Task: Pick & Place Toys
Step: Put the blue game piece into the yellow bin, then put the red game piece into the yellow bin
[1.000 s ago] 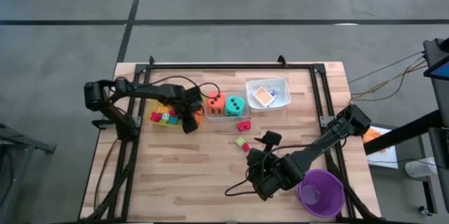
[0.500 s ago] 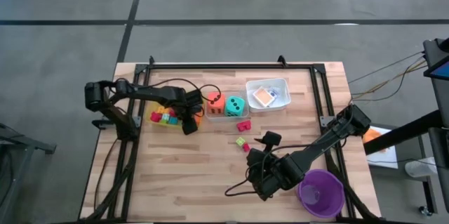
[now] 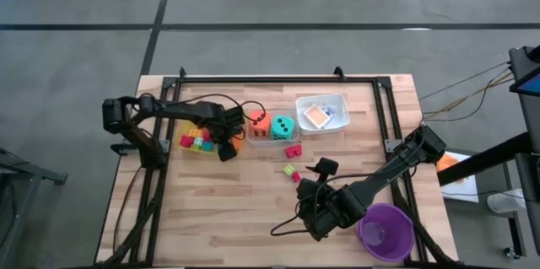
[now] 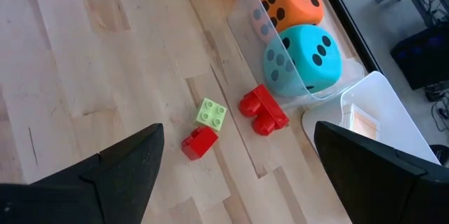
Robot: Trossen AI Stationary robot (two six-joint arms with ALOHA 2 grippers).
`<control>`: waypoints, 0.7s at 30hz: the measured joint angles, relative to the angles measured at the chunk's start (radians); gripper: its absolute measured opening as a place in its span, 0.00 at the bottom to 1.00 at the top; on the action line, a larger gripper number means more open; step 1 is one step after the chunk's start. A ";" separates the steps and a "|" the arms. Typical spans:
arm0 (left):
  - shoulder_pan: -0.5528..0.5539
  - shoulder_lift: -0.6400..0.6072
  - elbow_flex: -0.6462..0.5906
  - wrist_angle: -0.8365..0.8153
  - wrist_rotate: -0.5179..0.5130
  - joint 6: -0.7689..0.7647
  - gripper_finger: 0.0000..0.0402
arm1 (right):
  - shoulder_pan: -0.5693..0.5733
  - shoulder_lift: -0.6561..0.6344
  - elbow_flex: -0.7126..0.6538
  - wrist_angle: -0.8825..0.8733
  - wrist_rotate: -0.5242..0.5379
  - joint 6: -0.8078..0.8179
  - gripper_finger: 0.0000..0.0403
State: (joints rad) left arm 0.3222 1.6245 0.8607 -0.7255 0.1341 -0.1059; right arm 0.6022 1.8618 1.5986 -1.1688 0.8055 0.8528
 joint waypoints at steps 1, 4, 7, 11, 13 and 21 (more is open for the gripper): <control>0.000 0.000 0.009 -0.012 0.000 0.000 0.71 | 0.000 0.000 0.000 0.001 0.000 0.000 0.91; -0.001 0.000 0.037 -0.056 0.004 -0.001 0.72 | 0.000 0.000 0.000 0.000 0.000 0.000 0.91; -0.001 0.000 0.077 -0.095 0.003 -0.008 0.72 | 0.000 0.000 0.000 0.000 0.000 0.001 0.91; -0.001 0.000 0.136 -0.158 -0.028 -0.046 0.72 | 0.000 0.000 0.000 0.001 0.000 0.003 0.91; -0.004 0.000 0.161 -0.195 -0.035 -0.076 0.72 | 0.000 0.000 0.000 0.001 0.000 0.007 0.91; -0.089 -0.089 0.180 -0.232 -0.044 -0.193 0.72 | 0.000 0.000 0.000 -0.004 0.001 0.080 0.91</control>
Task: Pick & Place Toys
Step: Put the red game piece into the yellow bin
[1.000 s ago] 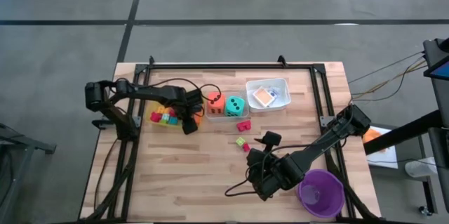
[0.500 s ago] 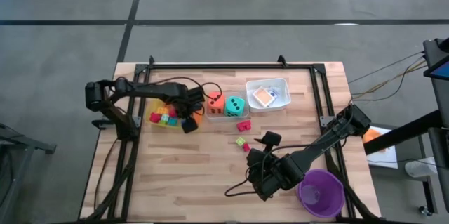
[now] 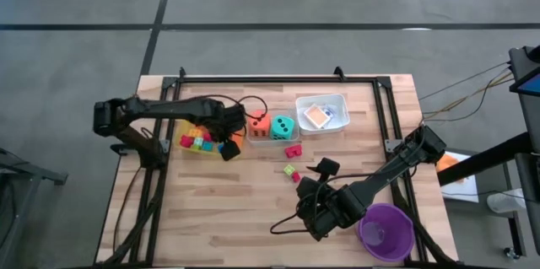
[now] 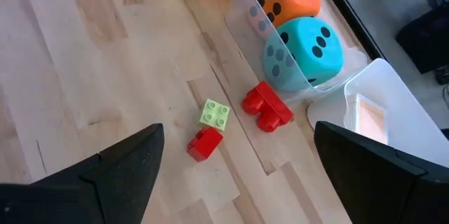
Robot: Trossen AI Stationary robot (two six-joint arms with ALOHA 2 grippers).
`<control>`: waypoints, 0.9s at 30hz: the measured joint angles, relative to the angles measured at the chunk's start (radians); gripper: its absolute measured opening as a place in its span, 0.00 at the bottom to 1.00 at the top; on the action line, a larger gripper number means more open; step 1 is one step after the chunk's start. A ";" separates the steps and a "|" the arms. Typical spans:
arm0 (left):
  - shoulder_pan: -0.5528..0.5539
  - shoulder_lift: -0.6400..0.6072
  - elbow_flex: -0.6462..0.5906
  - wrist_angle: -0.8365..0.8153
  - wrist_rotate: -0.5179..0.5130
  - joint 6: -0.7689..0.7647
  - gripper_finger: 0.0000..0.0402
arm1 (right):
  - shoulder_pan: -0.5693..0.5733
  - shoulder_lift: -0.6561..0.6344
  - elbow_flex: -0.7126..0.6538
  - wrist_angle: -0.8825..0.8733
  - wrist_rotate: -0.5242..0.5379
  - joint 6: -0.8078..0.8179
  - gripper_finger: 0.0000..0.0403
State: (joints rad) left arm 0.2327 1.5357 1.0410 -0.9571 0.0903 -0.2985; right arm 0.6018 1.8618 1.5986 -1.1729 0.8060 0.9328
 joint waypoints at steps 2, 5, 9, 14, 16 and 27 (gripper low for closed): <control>-0.039 -0.047 -0.001 0.003 -0.047 -0.086 0.72 | 0.000 0.000 0.000 0.000 -0.008 0.011 0.91; -0.116 -0.118 -0.001 0.008 -0.142 -0.192 0.72 | 0.000 0.000 -0.003 0.002 -0.027 0.038 0.91; -0.249 -0.183 -0.010 0.049 -0.271 -0.308 0.72 | -0.013 0.000 -0.030 0.005 -0.041 0.100 0.91; -0.416 -0.213 -0.076 0.228 -0.490 -0.355 0.72 | -0.033 0.000 -0.125 0.056 -0.045 0.215 0.91; -0.459 -0.212 -0.107 0.313 -0.521 -0.315 0.72 | -0.034 0.001 -0.164 0.110 -0.039 0.222 0.91; -0.498 -0.210 -0.178 0.507 -0.532 -0.150 0.72 | -0.114 0.001 -0.283 0.311 -0.138 0.242 0.91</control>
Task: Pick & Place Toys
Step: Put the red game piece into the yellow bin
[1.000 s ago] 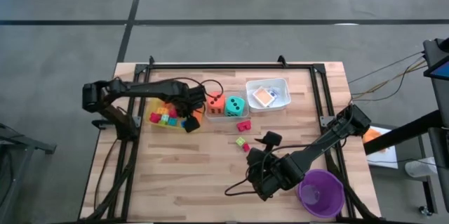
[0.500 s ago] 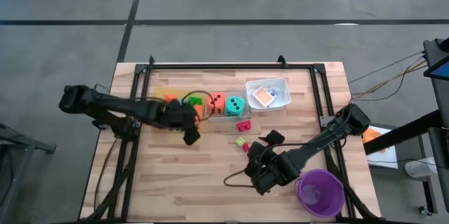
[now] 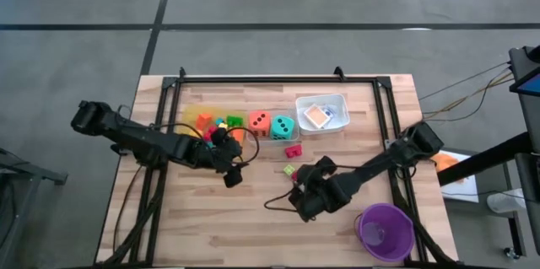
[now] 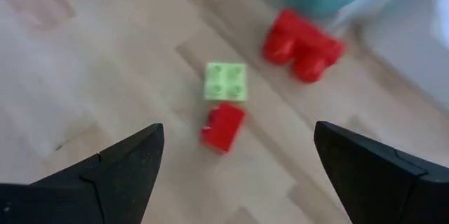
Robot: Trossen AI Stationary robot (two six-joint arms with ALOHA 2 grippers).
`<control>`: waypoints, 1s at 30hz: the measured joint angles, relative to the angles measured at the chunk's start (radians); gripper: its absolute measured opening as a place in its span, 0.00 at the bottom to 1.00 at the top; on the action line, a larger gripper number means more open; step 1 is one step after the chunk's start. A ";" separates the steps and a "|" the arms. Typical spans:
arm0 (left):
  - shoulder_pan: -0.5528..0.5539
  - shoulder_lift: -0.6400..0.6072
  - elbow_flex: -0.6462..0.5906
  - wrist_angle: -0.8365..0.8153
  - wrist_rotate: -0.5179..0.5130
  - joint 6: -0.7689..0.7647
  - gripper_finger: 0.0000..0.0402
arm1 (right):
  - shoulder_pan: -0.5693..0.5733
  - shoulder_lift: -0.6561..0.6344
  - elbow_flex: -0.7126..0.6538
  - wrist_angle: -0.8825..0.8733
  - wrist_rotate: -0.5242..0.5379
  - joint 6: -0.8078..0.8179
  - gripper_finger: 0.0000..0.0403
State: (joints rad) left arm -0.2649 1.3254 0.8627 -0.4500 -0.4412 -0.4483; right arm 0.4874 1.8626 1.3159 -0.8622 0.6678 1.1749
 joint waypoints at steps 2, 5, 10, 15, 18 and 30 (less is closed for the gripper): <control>0.000 -0.001 0.000 0.001 0.000 0.000 0.72 | -0.018 0.000 -0.031 0.076 -0.043 -0.034 0.91; 0.000 0.000 0.000 0.001 -0.001 -0.001 0.72 | -0.039 0.000 -0.086 0.186 -0.089 -0.055 0.91; 0.000 0.000 -0.005 0.000 -0.003 -0.020 0.72 | -0.056 0.000 -0.137 0.210 -0.091 -0.038 0.91; 0.000 0.000 -0.005 0.004 -0.004 -0.030 0.72 | -0.060 0.000 -0.168 0.216 -0.089 0.006 0.91; 0.000 0.000 -0.005 0.006 -0.004 -0.032 0.72 | -0.063 0.000 -0.183 0.250 -0.087 0.018 0.91; 0.000 0.000 -0.005 0.016 -0.004 -0.046 0.72 | -0.084 -0.001 -0.227 0.344 -0.107 0.017 0.91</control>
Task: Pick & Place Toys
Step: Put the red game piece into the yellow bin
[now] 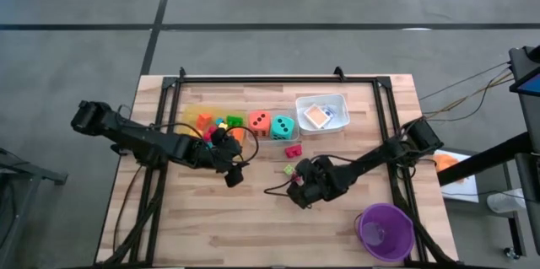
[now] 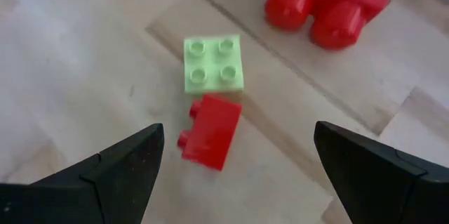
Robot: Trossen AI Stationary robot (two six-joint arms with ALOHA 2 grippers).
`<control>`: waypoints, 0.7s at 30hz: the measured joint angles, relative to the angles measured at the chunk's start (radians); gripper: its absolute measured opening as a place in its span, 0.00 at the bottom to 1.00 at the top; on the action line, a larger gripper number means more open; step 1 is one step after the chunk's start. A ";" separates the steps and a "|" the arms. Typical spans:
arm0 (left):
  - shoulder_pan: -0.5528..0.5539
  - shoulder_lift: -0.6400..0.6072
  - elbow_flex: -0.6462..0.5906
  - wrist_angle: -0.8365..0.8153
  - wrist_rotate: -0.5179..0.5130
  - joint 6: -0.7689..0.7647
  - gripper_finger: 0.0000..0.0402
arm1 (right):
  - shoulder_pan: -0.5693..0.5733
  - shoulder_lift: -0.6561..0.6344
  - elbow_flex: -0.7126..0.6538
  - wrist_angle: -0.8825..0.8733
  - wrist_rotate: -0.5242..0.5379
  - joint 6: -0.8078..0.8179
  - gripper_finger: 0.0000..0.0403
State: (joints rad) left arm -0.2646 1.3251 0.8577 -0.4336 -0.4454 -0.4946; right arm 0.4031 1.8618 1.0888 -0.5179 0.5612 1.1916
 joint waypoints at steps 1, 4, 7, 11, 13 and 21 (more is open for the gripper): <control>0.000 0.000 0.000 0.000 0.000 0.000 0.72 | -0.002 0.000 -0.003 0.001 -0.010 0.002 0.91; 0.000 0.000 0.000 0.000 0.000 0.000 0.72 | -0.003 0.000 -0.011 0.004 -0.017 0.006 0.88; 0.000 0.000 0.000 0.000 0.000 -0.001 0.72 | -0.006 0.000 -0.012 0.012 -0.017 0.006 0.81; 0.000 0.000 0.000 0.000 0.000 -0.002 0.72 | -0.005 0.000 -0.012 0.024 -0.025 0.005 0.68; 0.000 0.000 0.000 0.000 0.000 -0.003 0.72 | -0.004 0.000 -0.012 0.036 -0.041 0.002 0.63; 0.000 0.000 0.000 0.012 0.000 -0.004 0.72 | -0.006 0.026 -0.020 0.117 -0.054 -0.044 0.50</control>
State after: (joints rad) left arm -0.2642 1.3251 0.8577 -0.4213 -0.4451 -0.4989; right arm 0.3973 1.8879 1.0691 -0.4007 0.5070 1.1473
